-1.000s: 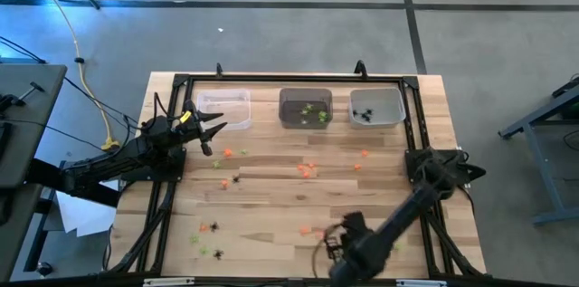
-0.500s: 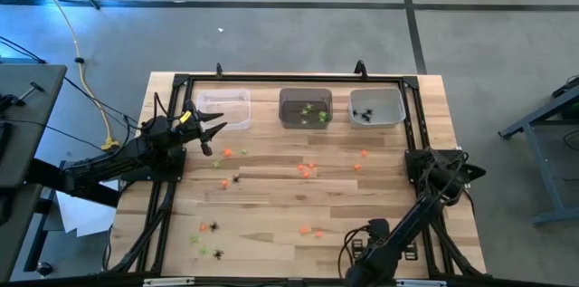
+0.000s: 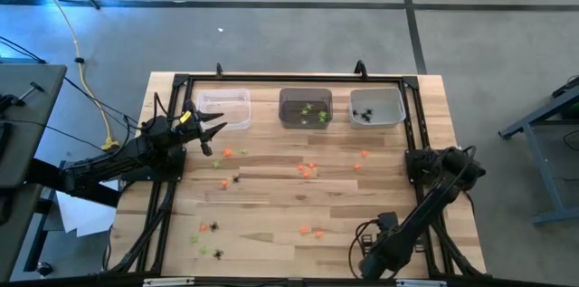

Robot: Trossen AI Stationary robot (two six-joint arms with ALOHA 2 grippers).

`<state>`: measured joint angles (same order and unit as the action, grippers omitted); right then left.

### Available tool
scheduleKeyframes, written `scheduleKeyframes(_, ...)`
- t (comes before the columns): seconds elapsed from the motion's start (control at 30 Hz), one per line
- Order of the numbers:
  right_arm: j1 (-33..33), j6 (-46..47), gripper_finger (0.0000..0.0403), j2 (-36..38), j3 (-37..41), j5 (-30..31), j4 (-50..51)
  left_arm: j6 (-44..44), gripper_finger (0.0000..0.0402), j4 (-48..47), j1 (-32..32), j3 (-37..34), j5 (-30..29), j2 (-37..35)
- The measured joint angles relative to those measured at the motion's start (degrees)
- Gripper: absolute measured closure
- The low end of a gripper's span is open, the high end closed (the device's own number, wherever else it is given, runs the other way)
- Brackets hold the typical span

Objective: Sort Halloween decoration
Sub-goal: Put the green spider toy into the black bin

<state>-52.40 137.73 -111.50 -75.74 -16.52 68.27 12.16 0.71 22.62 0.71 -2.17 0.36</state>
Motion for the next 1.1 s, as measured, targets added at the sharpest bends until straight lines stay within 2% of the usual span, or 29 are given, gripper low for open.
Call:
scheduleKeyframes(0.27,-3.75,-0.09,0.0293,3.27,9.79,1.39,-14.89,0.0,0.0271,-0.01,-0.01,0.01,0.0,0.0)
scheduleKeyframes(0.53,-5.38,-1.4,0.0293,4.09,14.92,4.23,-21.59,0.0,0.0271,0.0,0.0,0.02,0.0,0.0)
scheduleKeyframes(0.73,-5.36,-2.14,0.0297,4.17,15.47,4.73,-22.34,0.0,0.0271,-0.01,-0.01,0.02,0.0,0.0)
scheduleKeyframes(0.83,-5.0,-2.16,0.0322,4.0,15.06,5.01,-22.3,0.0,0.0271,-0.02,0.0,0.01,0.0,0.0)
scheduleKeyframes(0.97,-4.42,-2.68,0.0383,3.75,14.55,4.46,-22.29,0.0,0.0271,0.0,-0.01,0.02,0.0,0.0)
scheduleKeyframes(1.1,-3.6,-3.08,0.0392,3.67,14.55,3.34,-22.36,0.0,0.0271,0.0,0.0,0.02,0.0,0.0)
